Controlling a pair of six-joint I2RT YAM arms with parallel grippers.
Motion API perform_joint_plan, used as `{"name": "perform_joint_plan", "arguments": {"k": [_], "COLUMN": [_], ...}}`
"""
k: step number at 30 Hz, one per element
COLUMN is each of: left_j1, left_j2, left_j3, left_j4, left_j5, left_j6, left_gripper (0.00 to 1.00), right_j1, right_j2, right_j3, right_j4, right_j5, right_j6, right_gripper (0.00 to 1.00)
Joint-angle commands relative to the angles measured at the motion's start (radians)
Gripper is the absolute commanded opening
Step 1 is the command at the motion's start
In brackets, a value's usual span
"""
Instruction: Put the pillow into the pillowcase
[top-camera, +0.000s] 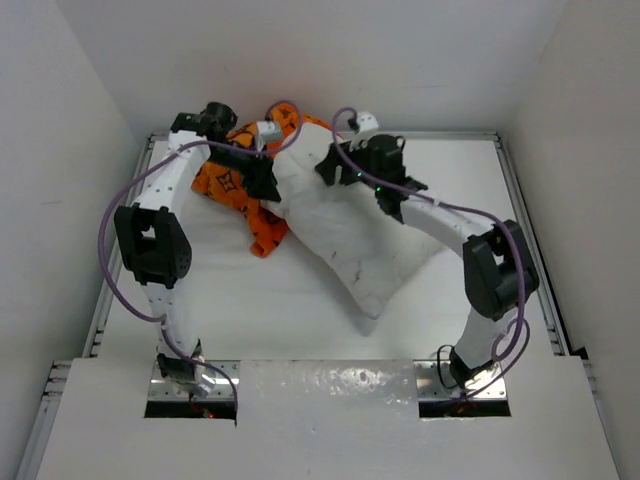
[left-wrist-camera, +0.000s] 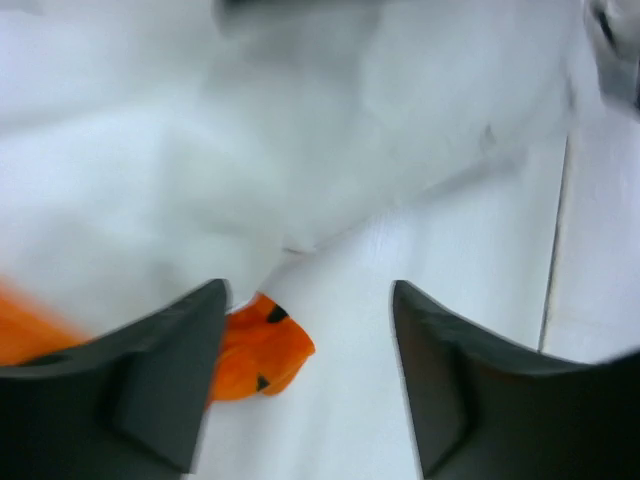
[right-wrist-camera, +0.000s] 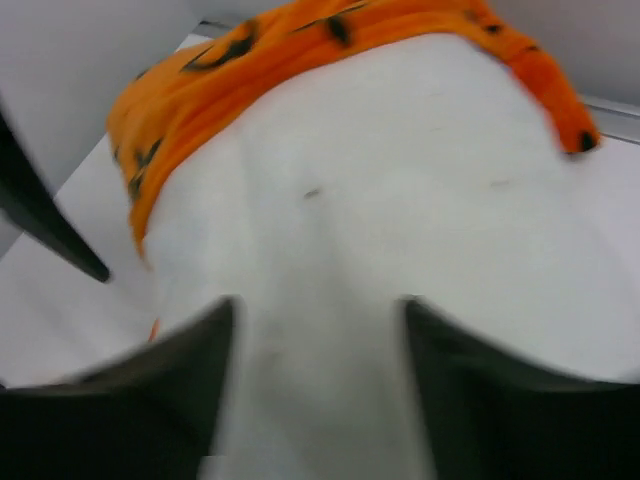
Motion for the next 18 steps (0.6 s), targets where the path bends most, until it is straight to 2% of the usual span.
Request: {"name": "perform_joint_plan", "arguments": {"k": [1, 2, 3, 4, 5, 6, 7, 9, 10, 13, 16, 18], "left_j1": [0.009, 0.003, -0.019, -0.033, -0.060, -0.071, -0.079, -0.097, -0.103, -0.119, -0.122, -0.132], "left_j2": [-0.067, -0.067, -0.053, -0.039, -0.004, 0.014, 0.030, 0.082, 0.102, 0.179, 0.231, 0.263], "left_j3": [0.123, 0.125, 0.130, 0.140, 0.169, 0.183, 0.195, 0.206, 0.221, 0.246, 0.246, 0.242], "left_j4": [0.283, 0.413, 0.580, 0.630, 0.671, 0.737, 0.767, 0.852, 0.872, 0.911, 0.910, 0.911], "left_j5": [-0.091, -0.184, -0.408, -0.506, -0.600, -0.704, -0.733, -0.812, -0.831, -0.848, -0.817, -0.860], "left_j6": [-0.425, -0.427, -0.634, -0.679, -0.714, -0.713, -0.701, -0.672, -0.662, -0.632, -0.645, -0.648], "left_gripper": [0.60, 0.55, 0.49, 0.42, 0.42, 0.43, 0.53, 0.61, 0.65, 0.65, 0.66, 0.66], "right_j1": [-0.106, -0.120, -0.135, -0.170, -0.188, -0.207, -0.243, -0.281, -0.290, -0.294, -0.294, -0.284], "right_j2": [-0.021, -0.007, 0.028, 0.049, 0.074, 0.104, 0.170, 0.244, 0.316, 0.398, 0.482, 0.528], "right_j3": [0.164, 0.197, 0.222, 0.243, 0.293, 0.321, 0.390, 0.459, 0.493, 0.588, 0.595, 0.588], "right_j4": [-0.101, -0.131, -0.148, -0.150, -0.151, -0.159, -0.169, -0.197, -0.209, -0.235, -0.188, -0.168], "right_j5": [-0.112, -0.094, -0.087, -0.102, -0.120, -0.144, -0.196, -0.261, -0.290, -0.341, -0.408, -0.454], "right_j6": [0.020, 0.029, 0.046, 0.058, 0.074, 0.116, 0.143, 0.204, 0.220, 0.227, 0.281, 0.305], "right_gripper": [0.11, 0.00, 0.00, 0.03, 0.19, 0.41, 0.64, 0.79, 0.82, 0.84, 0.86, 0.87]}}
